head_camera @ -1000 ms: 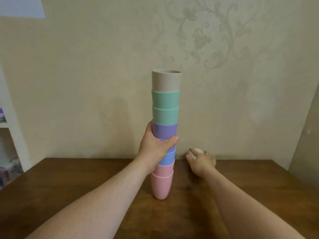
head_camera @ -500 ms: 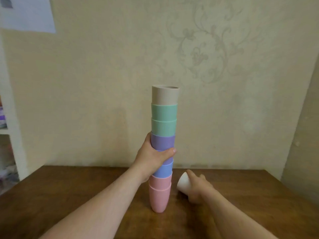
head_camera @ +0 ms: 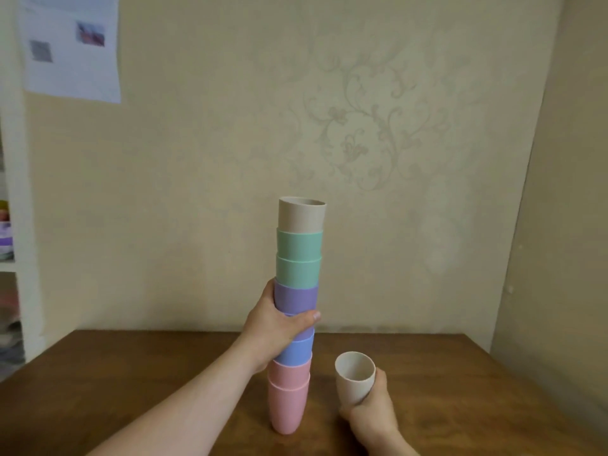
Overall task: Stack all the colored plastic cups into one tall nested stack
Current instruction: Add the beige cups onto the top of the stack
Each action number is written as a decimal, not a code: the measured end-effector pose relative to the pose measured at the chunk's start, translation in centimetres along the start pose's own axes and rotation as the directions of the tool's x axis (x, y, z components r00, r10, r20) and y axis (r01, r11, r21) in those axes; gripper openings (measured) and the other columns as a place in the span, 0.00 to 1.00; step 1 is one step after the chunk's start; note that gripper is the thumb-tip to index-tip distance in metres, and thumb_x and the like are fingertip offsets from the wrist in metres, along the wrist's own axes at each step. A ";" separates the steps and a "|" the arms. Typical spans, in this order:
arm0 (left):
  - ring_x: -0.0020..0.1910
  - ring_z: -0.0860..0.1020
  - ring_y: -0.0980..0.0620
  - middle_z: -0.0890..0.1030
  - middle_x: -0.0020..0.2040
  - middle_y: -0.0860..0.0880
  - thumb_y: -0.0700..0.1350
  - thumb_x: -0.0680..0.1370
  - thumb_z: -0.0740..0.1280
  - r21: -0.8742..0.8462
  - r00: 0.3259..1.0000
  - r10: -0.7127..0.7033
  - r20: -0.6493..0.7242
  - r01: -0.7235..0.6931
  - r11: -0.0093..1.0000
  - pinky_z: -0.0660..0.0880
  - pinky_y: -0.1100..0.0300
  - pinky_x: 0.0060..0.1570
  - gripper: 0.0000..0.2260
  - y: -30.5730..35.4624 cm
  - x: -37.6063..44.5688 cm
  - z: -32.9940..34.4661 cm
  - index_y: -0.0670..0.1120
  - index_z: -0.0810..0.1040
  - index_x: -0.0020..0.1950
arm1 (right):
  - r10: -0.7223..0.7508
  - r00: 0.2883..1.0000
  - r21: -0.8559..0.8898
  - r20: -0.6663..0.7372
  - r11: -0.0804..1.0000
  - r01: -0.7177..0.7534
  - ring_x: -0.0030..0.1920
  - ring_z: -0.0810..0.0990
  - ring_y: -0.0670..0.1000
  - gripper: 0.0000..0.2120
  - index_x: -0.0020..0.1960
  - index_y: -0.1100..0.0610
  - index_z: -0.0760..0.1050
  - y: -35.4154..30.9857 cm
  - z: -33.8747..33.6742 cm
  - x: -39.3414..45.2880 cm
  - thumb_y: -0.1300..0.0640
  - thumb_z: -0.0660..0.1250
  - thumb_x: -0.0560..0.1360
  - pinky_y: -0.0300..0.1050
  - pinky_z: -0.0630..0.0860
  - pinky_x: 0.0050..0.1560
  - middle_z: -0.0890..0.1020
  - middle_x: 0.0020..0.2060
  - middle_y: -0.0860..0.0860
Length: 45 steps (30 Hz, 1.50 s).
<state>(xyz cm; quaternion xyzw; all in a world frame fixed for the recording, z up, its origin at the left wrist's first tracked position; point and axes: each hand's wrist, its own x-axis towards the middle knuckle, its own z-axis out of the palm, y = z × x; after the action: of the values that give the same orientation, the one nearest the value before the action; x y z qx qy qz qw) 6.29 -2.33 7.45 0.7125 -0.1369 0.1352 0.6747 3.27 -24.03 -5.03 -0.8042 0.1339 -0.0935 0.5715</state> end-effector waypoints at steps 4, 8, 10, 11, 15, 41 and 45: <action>0.52 0.90 0.50 0.91 0.53 0.56 0.55 0.62 0.86 -0.020 1.000 -0.002 -0.024 0.001 1.000 0.87 0.48 0.53 0.33 0.0 -0.6 -0.1 0.58 0.78 0.64 | -0.027 1.000 0.078 -0.009 0.997 0.027 0.51 0.86 0.51 0.48 0.77 0.41 0.61 0.1 -0.8 -0.8 0.59 0.78 0.63 0.51 0.84 0.52 0.85 0.54 0.45; 0.56 0.89 0.49 0.90 0.56 0.57 0.53 0.62 0.87 -0.010 1.000 0.007 -0.015 -0.007 1.000 0.86 0.52 0.54 0.38 -0.4 -0.8 0.0 0.59 0.76 0.68 | -0.032 0.999 0.066 -0.044 0.997 0.035 0.48 0.88 0.53 0.48 0.76 0.35 0.59 -0.9 -1.0 -1.2 0.53 0.76 0.62 0.55 0.88 0.50 0.86 0.53 0.45; 0.59 0.88 0.52 0.88 0.60 0.59 0.52 0.62 0.87 0.012 1.000 0.030 0.005 -0.030 0.999 0.85 0.52 0.58 0.42 -0.6 -0.9 0.0 0.60 0.74 0.73 | -0.057 0.996 0.037 -0.067 0.998 0.060 0.49 0.87 0.54 0.51 0.80 0.37 0.56 -2.3 -1.0 -1.3 0.53 0.78 0.63 0.53 0.86 0.51 0.84 0.56 0.47; 0.60 0.88 0.52 0.88 0.61 0.59 0.51 0.63 0.87 0.008 0.999 0.035 0.004 -0.035 0.999 0.85 0.52 0.59 0.43 -0.7 -1.0 -0.1 0.60 0.73 0.74 | -0.080 0.993 0.042 -0.087 0.996 0.084 0.50 0.86 0.54 0.52 0.81 0.39 0.56 -3.4 -1.2 -1.2 0.53 0.79 0.63 0.53 0.86 0.52 0.84 0.56 0.48; 0.60 0.87 0.54 0.87 0.59 0.61 0.49 0.64 0.85 0.024 0.999 0.038 0.030 -0.039 0.999 0.85 0.59 0.55 0.40 -0.6 -1.1 -0.2 0.62 0.72 0.73 | -0.234 0.952 0.195 -0.196 0.942 0.272 0.57 0.83 0.55 0.49 0.82 0.49 0.59 -12.1 -3.1 -0.2 0.51 0.84 0.70 0.55 0.83 0.56 0.80 0.64 0.53; 0.60 0.82 0.61 0.80 0.66 0.65 0.61 0.62 0.83 0.267 1.000 0.014 -0.014 -0.010 0.964 0.82 0.62 0.58 0.46 0.1 -1.1 -0.1 0.67 0.65 0.76 | -0.598 0.797 0.143 0.083 0.799 0.584 0.61 0.81 0.53 0.44 0.81 0.40 0.61 -33.6 -2.3 -3.8 0.50 0.80 0.72 0.51 0.82 0.59 0.79 0.62 0.46; 0.54 0.78 0.78 0.75 0.64 0.73 0.57 0.65 0.84 0.266 1.000 0.026 -0.013 -0.022 0.964 0.72 0.82 0.44 0.44 -0.5 -0.8 -0.2 0.68 0.63 0.75 | -0.575 0.812 0.287 0.101 0.798 0.530 0.58 0.81 0.48 0.42 0.79 0.36 0.60 -32.4 -1.8 -3.6 0.52 0.80 0.74 0.46 0.80 0.51 0.78 0.62 0.44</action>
<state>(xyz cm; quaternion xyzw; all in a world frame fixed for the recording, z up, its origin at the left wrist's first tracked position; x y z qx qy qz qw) 5.75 -2.13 6.69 0.7937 -0.1206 0.1664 0.5726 2.82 -14.44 26.16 -0.7361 -0.1730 -0.1985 0.6236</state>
